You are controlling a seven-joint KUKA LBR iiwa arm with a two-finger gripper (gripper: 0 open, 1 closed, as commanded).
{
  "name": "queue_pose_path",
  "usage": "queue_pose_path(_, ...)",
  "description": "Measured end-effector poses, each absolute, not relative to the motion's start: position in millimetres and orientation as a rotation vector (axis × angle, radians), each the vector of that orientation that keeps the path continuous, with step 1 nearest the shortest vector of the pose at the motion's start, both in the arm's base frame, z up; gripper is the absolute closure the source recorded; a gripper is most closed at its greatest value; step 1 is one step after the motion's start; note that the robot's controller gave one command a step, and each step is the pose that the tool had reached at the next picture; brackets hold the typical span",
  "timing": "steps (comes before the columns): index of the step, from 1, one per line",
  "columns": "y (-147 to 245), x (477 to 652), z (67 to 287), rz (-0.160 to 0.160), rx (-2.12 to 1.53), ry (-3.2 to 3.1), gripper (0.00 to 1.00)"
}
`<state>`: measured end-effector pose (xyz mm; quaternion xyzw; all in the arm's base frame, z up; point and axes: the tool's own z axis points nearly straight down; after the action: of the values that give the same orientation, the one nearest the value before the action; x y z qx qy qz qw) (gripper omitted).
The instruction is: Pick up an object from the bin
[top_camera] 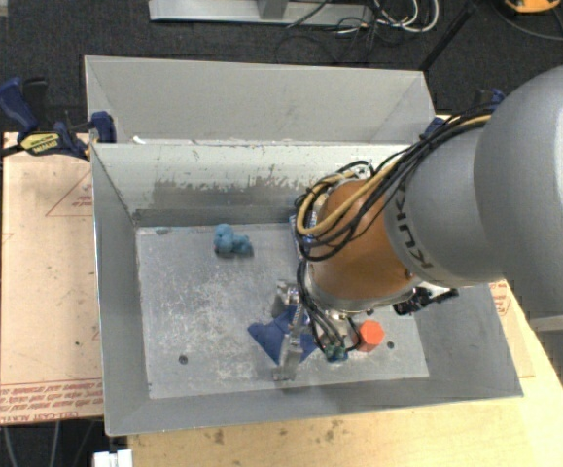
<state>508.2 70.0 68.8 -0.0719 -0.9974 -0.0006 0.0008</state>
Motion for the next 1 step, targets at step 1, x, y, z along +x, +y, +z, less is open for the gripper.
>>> queue_pose_path(1,70.2,508.6,68.6,-0.004,-0.228,-3.132,0.00)
